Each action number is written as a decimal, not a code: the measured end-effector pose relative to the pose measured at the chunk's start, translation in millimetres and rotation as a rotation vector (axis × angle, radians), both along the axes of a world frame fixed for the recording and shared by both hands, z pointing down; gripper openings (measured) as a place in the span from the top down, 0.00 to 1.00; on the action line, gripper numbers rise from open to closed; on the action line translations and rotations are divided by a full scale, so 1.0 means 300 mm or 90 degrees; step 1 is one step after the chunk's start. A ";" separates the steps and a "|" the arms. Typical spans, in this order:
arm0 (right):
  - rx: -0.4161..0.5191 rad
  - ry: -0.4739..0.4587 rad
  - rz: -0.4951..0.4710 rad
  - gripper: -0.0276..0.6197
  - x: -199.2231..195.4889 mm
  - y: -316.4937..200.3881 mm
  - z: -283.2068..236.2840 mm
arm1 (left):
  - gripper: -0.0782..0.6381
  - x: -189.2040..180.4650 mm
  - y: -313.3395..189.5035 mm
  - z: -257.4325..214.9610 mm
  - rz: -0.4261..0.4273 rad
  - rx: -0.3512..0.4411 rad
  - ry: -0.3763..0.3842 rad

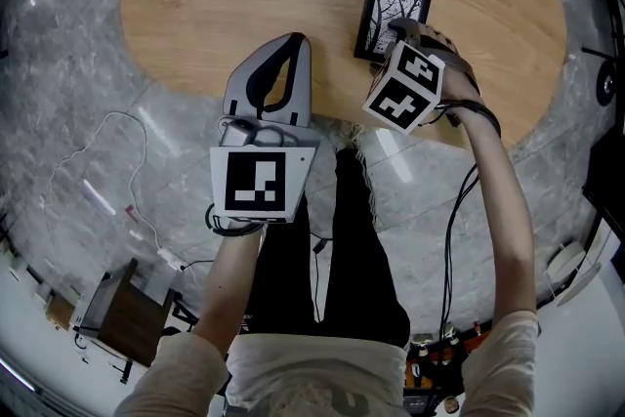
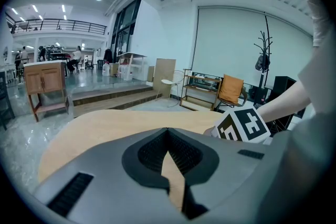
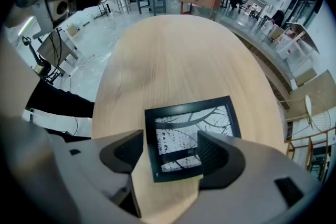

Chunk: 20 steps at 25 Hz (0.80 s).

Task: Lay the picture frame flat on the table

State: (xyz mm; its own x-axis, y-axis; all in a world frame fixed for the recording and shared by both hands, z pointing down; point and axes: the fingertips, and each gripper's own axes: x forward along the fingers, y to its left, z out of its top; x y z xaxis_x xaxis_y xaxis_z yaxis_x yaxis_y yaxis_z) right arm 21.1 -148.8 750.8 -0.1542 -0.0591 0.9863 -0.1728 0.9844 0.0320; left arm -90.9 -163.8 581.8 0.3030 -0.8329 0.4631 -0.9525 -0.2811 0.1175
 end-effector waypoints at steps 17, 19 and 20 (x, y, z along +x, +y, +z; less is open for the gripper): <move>0.384 -0.475 0.518 0.95 0.038 -0.341 -1.204 | 0.88 0.029 -0.107 -0.706 0.009 0.096 0.006; 0.411 -0.547 0.571 0.95 0.056 -0.286 -1.381 | 0.88 0.046 -0.099 -0.837 0.014 0.117 0.012; 0.422 -0.576 0.593 0.95 0.065 -0.256 -1.458 | 0.88 0.057 -0.093 -0.898 0.018 0.127 0.015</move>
State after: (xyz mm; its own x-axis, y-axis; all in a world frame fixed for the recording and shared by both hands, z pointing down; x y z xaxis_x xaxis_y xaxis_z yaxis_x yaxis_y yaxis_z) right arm 40.7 -225.5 313.4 -0.3472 -0.8787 0.3275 -0.9341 0.3551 -0.0376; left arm -73.7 -191.7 312.5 0.3365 -0.8983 0.2827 -0.9414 -0.3277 0.0794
